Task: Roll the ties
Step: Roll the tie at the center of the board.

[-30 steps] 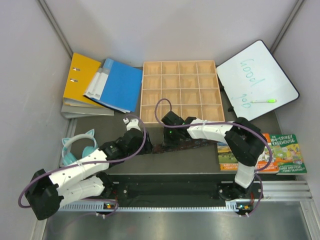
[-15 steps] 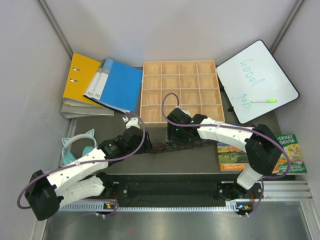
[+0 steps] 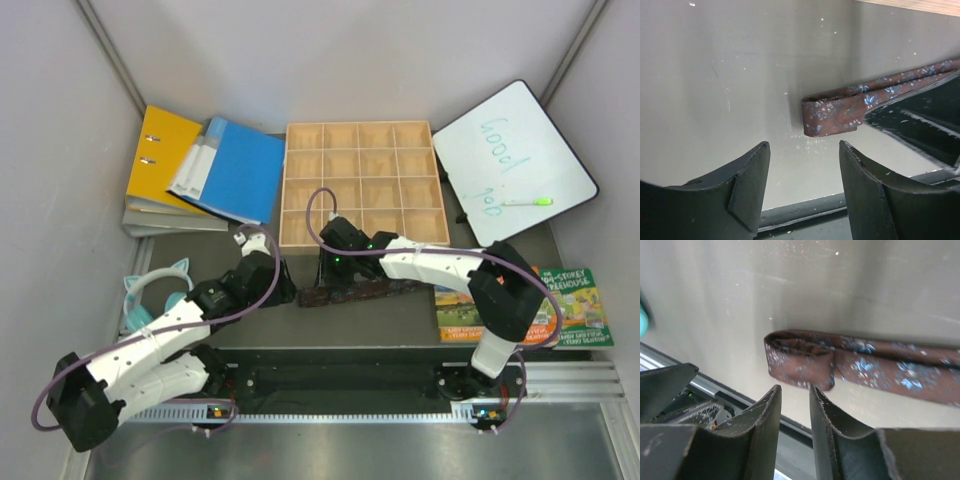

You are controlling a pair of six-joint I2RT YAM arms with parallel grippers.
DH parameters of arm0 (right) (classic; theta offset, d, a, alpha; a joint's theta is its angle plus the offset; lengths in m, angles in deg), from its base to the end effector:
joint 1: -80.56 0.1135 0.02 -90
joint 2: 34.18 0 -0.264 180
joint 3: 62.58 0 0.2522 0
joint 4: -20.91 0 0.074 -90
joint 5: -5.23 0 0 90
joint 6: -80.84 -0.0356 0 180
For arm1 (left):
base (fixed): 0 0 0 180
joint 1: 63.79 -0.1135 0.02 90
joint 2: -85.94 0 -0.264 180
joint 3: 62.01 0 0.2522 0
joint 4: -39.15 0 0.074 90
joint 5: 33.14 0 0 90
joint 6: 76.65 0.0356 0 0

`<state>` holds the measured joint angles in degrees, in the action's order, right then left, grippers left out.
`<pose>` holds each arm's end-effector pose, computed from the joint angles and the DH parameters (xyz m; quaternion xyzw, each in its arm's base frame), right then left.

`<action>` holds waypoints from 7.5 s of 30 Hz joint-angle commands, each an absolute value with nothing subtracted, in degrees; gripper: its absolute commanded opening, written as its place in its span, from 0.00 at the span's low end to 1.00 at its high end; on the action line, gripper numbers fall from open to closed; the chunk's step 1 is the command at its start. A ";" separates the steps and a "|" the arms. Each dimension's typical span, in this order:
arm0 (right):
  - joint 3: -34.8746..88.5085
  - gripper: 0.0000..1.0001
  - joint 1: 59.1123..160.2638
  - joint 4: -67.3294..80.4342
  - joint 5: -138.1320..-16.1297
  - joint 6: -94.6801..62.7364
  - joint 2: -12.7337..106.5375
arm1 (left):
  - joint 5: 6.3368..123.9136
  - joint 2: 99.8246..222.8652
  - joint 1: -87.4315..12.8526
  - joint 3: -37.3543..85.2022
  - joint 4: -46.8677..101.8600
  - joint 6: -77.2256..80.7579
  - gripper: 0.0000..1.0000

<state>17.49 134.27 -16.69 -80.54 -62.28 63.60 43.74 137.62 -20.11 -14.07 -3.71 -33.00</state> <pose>0.2100 0.2904 0.2083 -0.0159 0.9538 0.2602 0.1493 0.1377 -0.1203 0.2252 -0.0637 0.9218 -0.1848 0.3347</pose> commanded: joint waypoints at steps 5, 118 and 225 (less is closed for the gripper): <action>20.09 0.24 135.05 -12.63 -79.23 -62.07 67.24 | 48.94 139.38 -23.62 -16.25 1.92 -32.09 0.59; 14.74 0.13 135.14 -9.63 -76.59 -62.86 68.84 | 50.10 173.12 -14.66 6.33 -8.62 -30.60 0.02; 10.86 0.10 130.04 -6.83 -73.96 -53.37 68.21 | 64.94 155.28 -28.63 -12.56 6.93 -28.58 0.63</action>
